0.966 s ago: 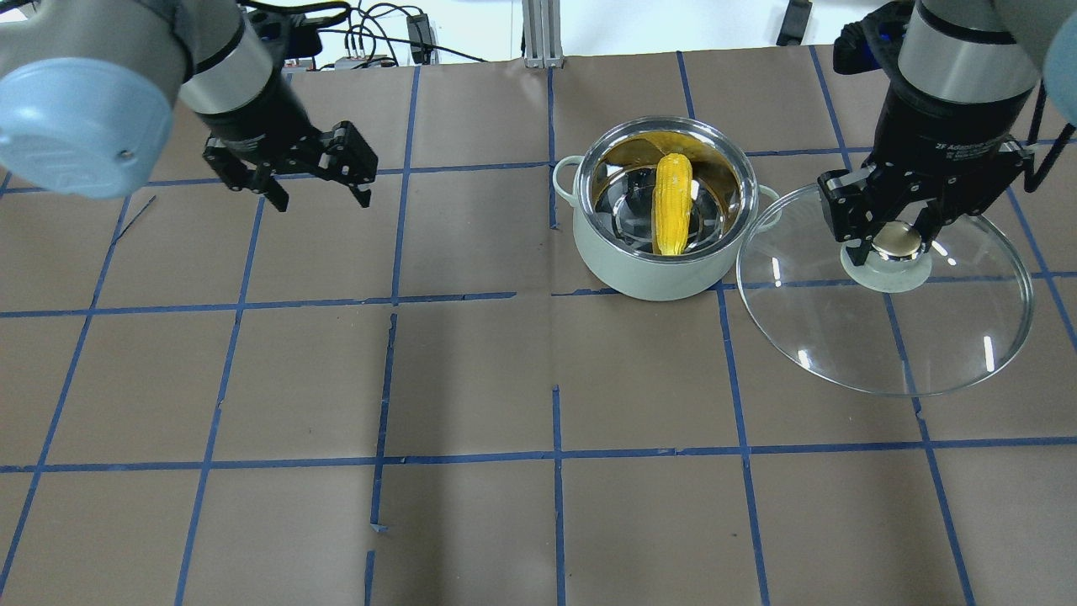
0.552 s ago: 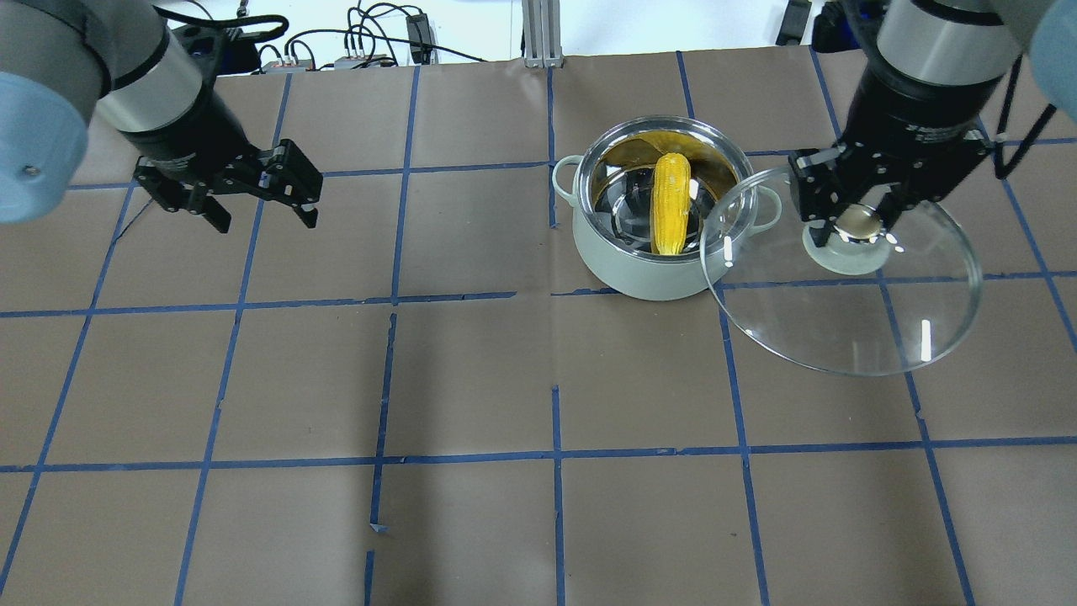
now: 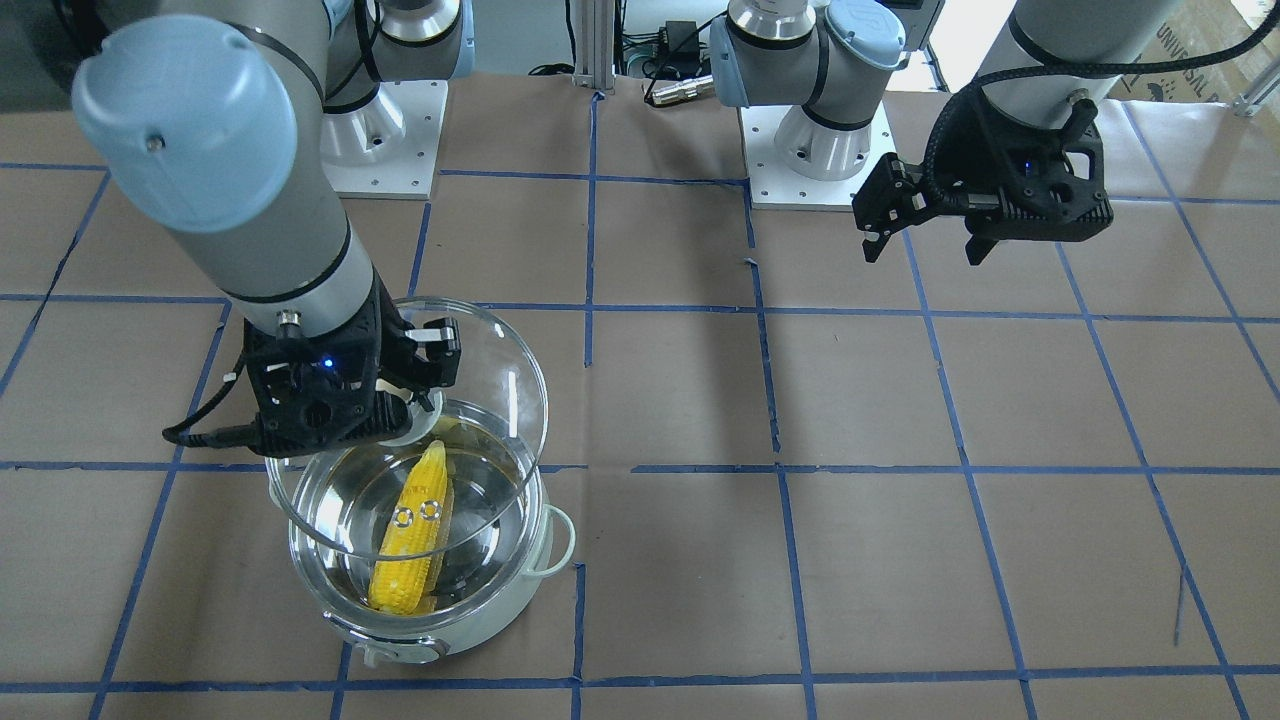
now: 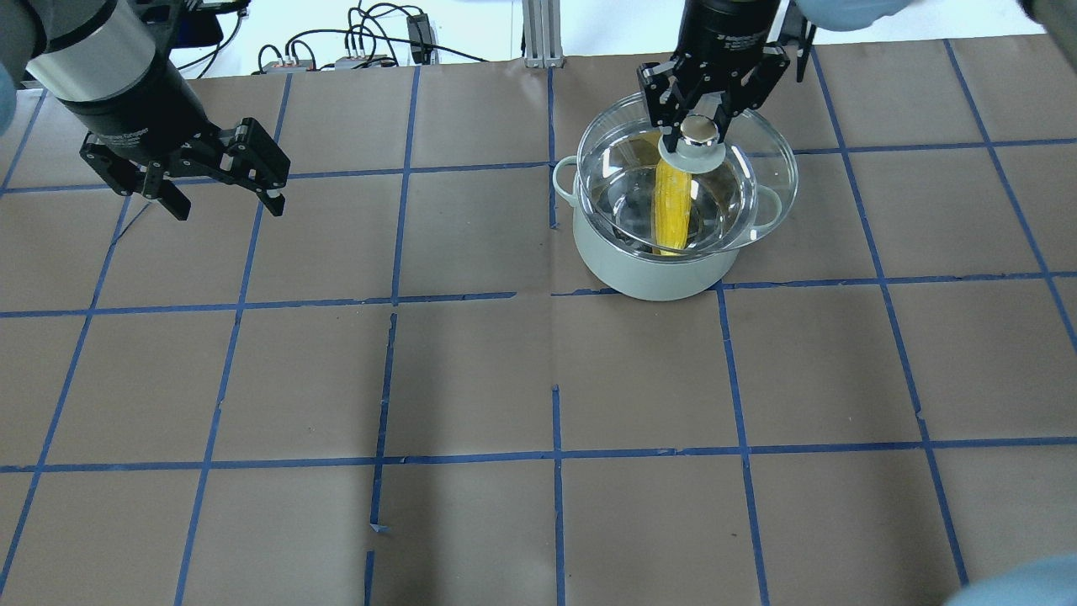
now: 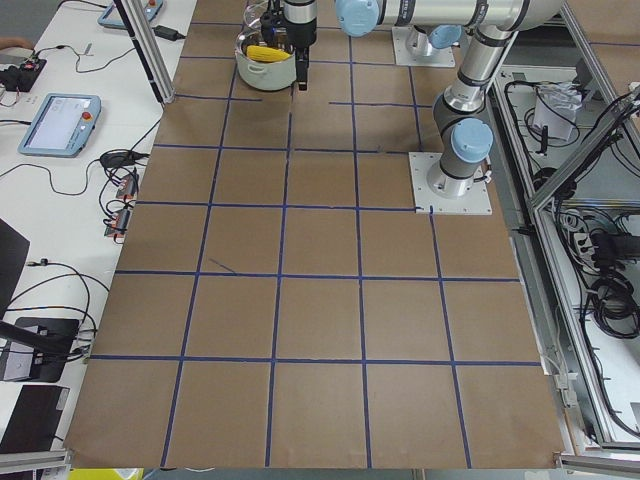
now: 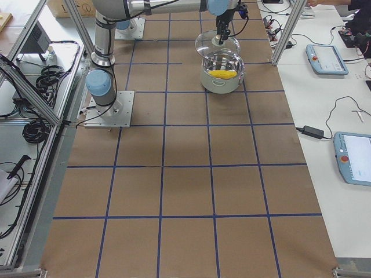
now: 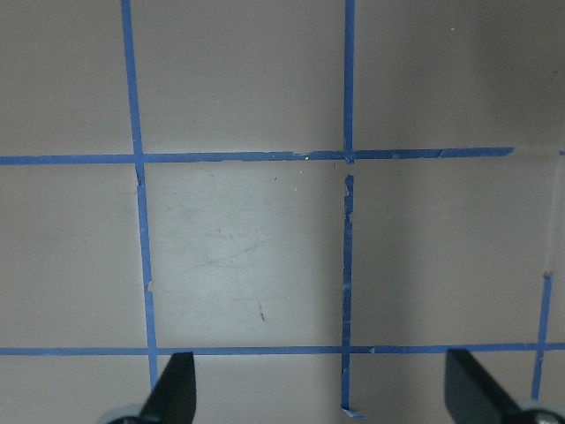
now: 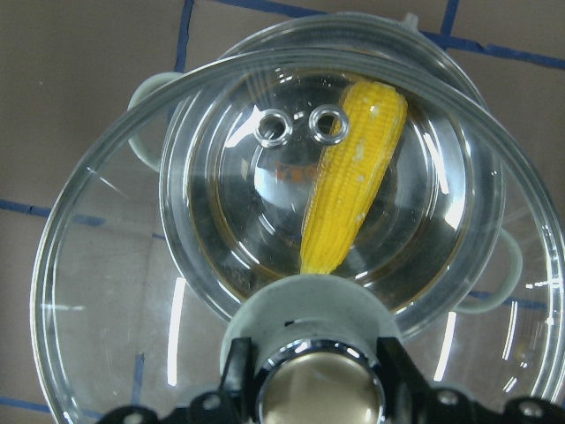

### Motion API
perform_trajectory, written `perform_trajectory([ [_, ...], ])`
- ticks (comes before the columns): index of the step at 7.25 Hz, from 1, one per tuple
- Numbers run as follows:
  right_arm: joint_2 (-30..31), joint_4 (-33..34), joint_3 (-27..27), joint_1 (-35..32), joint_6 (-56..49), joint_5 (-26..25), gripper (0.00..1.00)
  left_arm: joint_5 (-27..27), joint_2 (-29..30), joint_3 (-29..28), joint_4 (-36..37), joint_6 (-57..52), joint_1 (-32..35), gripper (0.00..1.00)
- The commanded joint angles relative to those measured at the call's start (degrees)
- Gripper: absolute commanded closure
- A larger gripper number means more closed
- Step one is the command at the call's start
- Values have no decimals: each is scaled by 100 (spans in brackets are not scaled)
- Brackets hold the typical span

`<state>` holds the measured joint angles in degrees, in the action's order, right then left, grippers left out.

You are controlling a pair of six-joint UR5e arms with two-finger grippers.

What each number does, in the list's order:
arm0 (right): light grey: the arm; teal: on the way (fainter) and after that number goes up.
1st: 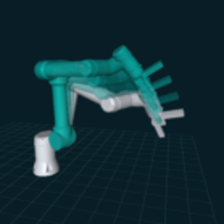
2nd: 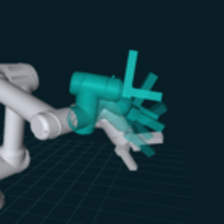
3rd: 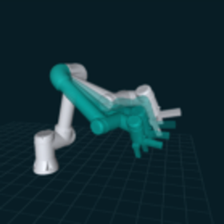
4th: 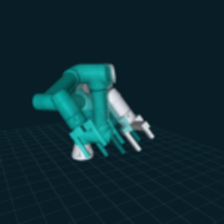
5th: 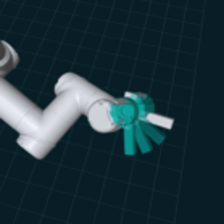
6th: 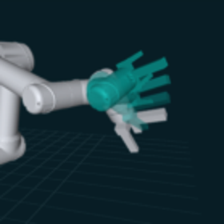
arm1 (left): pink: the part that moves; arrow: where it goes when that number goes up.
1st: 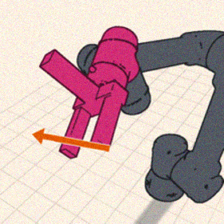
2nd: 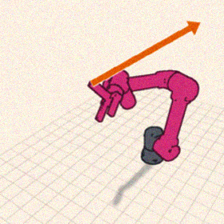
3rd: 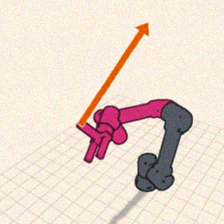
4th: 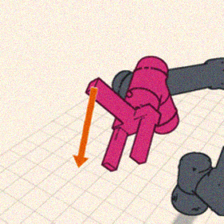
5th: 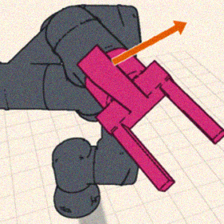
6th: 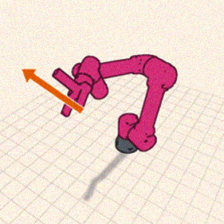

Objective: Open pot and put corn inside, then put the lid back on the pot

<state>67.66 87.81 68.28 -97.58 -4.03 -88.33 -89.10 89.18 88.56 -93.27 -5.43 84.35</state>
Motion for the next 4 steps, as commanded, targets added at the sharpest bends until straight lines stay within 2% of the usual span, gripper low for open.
perform_trajectory([
  [1,-200,184,-25,46,-36,-9,84,24,-23,-128,-51,6,20,0],
  [4,-218,210,-16,46,-27,-17,84,-45,204,-163,19,6,301,0],
])
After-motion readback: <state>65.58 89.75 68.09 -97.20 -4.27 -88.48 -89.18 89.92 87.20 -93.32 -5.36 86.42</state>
